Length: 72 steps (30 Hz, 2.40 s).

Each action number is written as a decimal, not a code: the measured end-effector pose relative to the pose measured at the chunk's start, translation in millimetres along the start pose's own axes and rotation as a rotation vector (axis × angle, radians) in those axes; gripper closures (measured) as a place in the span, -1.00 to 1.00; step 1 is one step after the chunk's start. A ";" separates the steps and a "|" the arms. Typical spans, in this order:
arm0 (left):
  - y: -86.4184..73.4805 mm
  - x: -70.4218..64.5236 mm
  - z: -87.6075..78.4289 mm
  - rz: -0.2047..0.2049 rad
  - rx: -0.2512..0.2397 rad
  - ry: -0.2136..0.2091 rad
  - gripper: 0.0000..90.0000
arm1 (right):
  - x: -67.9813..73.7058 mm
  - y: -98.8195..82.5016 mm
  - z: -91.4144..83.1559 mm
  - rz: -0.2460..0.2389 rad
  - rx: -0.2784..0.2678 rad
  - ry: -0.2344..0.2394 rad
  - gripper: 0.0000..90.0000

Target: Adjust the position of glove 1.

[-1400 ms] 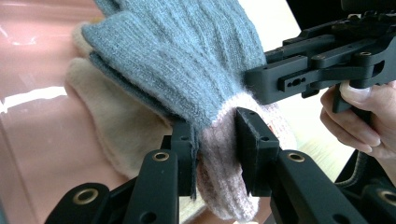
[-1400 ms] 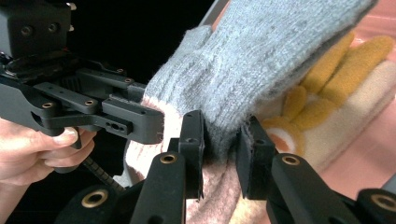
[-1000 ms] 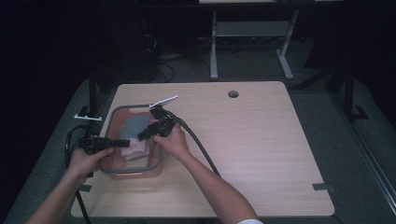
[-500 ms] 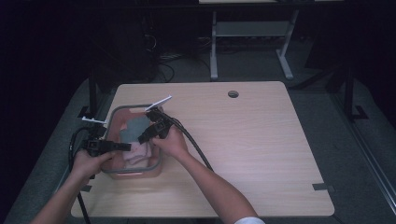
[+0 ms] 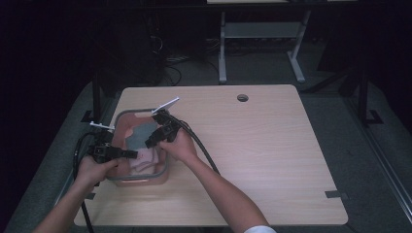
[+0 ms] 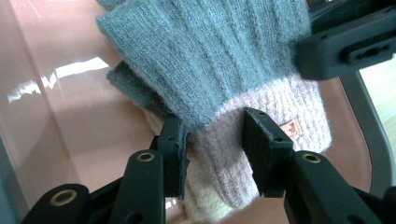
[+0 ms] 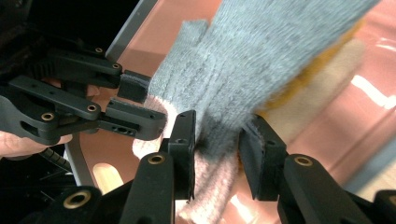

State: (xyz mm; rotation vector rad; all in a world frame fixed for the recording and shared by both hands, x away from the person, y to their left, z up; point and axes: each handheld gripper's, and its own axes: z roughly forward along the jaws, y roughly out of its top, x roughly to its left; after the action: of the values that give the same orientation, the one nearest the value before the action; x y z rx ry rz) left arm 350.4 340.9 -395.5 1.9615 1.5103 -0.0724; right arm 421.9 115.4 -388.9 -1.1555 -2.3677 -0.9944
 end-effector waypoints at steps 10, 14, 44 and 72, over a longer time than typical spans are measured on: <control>3.2 -2.4 -6.4 0.007 -0.015 0.021 0.23 | -4.7 0.1 -21.4 0.007 -0.045 -0.003 0.45; 5.3 -2.7 -12.6 0.001 -0.036 0.013 0.18 | -6.2 -1.4 -29.4 0.011 -0.064 0.012 0.43; 11.3 -17.1 -31.8 -0.009 -0.169 -0.110 -0.08 | -27.0 -25.9 -78.7 0.039 -0.160 0.086 0.22; 29.4 -41.3 -29.5 0.028 -0.184 -0.157 -0.25 | -55.6 -44.9 -114.1 0.080 -0.217 0.080 0.09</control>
State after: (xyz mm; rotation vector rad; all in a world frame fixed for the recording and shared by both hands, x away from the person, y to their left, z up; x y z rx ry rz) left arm 352.6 317.7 -341.6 1.7870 1.3389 -0.0717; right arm 419.7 -15.9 -359.2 -1.2503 -2.1751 -1.2691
